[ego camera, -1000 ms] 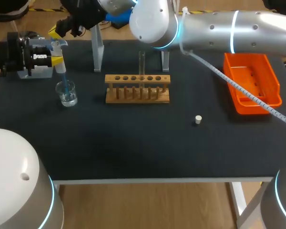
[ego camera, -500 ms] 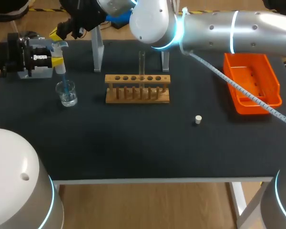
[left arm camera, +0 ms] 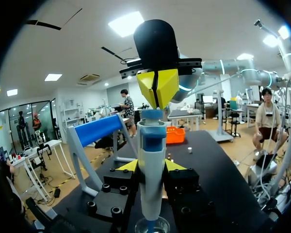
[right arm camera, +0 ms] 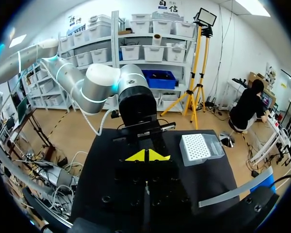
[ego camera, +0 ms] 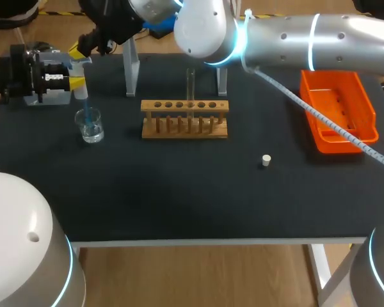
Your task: Invert the test tube, pick up the pipette, mount the tip to pipette, aspirate from beaker and dispense into the tube, eject the tip, return the pipette, and cap with the stopper.
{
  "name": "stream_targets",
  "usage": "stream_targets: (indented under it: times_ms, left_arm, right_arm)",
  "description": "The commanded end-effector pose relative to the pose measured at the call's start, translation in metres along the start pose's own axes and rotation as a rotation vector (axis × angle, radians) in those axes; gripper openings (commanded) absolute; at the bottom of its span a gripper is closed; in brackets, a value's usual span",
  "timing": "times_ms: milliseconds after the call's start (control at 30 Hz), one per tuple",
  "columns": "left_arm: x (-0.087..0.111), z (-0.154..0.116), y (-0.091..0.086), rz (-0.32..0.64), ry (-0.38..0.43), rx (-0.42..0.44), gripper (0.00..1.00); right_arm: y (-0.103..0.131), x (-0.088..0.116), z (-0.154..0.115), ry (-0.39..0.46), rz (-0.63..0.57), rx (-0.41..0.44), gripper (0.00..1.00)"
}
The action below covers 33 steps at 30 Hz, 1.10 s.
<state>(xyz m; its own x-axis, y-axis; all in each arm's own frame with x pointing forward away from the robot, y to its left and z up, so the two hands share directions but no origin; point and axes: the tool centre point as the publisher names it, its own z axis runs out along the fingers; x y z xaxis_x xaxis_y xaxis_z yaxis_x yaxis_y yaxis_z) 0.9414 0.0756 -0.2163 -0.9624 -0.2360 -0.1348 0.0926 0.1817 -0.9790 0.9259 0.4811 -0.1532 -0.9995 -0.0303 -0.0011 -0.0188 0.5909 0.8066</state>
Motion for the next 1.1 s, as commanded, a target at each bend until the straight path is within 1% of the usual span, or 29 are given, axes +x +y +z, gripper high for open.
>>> stream_targets:
  times_ms: [33,333,667,867,1067,1100]
  left_arm:
    - [-0.001,0.0,-0.004,0.001,-0.002,0.001,0.0]
    - [-0.001,0.0,-0.004,0.001,-0.002,0.001,0.0]
    - [-0.001,0.0,-0.004,0.001,-0.002,0.001,0.0]
    - [-0.001,0.0,-0.004,0.001,-0.002,0.001,0.0]
    - [-0.001,0.0,-0.004,0.001,-0.002,0.001,0.0]
    - [-0.001,0.0,-0.004,0.001,-0.002,0.001,0.0]
  right_arm:
    - [-0.002,-0.004,0.005,0.01,0.002,0.018,0.0]
    - [-0.004,-0.004,0.007,0.019,0.002,0.035,0.0]
    - [-0.001,-0.005,0.007,0.016,-0.002,0.029,0.0]
    - [0.012,-0.006,-0.002,0.018,-0.004,-0.021,0.0]
    - [0.022,-0.005,-0.014,0.017,-0.016,-0.041,0.0]
    - [0.024,-0.006,-0.018,0.014,-0.016,-0.047,0.28]
